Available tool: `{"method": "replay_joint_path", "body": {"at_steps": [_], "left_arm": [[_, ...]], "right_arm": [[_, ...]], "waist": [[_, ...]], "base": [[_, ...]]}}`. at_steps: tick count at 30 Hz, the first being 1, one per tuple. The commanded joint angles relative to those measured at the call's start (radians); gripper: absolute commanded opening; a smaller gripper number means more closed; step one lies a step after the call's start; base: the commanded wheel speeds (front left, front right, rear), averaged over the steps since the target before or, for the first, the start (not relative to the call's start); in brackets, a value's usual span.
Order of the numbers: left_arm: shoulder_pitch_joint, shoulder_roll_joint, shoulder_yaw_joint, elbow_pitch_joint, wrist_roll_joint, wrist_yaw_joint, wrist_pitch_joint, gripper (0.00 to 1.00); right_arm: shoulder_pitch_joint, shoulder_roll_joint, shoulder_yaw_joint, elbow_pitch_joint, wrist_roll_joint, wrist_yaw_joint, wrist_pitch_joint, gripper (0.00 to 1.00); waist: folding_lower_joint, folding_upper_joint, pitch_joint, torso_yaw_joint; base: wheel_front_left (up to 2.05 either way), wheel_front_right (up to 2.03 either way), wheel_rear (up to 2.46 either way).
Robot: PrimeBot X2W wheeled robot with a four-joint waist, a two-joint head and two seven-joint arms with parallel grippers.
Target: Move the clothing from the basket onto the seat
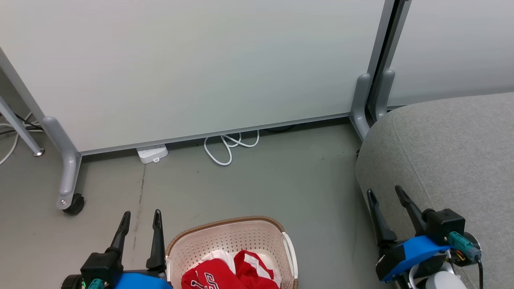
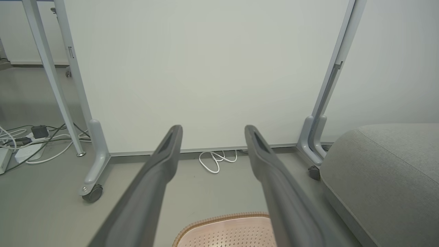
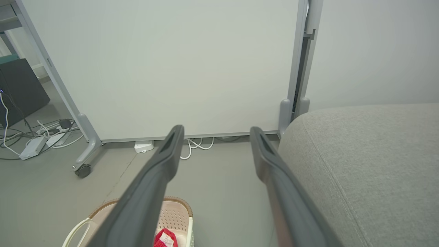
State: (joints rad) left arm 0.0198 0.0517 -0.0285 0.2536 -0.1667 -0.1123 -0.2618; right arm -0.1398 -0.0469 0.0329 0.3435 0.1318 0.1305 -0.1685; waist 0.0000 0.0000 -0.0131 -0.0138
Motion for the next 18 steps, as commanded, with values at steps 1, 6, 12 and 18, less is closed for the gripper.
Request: {"method": "replay_joint_path", "body": {"at_steps": [1,6,12,18], "left_arm": [[0.012,0.000,0.003,-0.003,-0.002,0.005,-0.005,1.00],[0.012,0.000,0.001,-0.003,-0.004,0.006,-0.005,1.00],[0.012,-0.001,-0.004,0.006,-0.007,0.006,-0.005,1.00],[-0.006,-0.001,-0.015,0.040,-0.014,0.002,-0.005,1.00]], "right_arm": [[-0.011,-0.006,0.001,0.003,-0.003,0.000,-0.004,1.00],[-0.012,-0.006,0.001,0.003,-0.001,0.000,-0.003,1.00],[-0.016,-0.006,0.005,0.001,0.005,0.000,-0.002,1.00],[-0.027,-0.006,0.014,-0.009,0.010,0.000,-0.009,1.00]], "waist": [[0.0000,0.0000,0.000,0.000],[0.0000,0.0000,0.001,0.000],[0.0000,0.0000,0.010,-0.002],[0.0000,0.0000,0.055,-0.014]], "base": [[0.00,0.00,0.00],[0.00,0.00,0.00],[0.00,0.00,0.00],[0.00,0.00,0.00]]}}
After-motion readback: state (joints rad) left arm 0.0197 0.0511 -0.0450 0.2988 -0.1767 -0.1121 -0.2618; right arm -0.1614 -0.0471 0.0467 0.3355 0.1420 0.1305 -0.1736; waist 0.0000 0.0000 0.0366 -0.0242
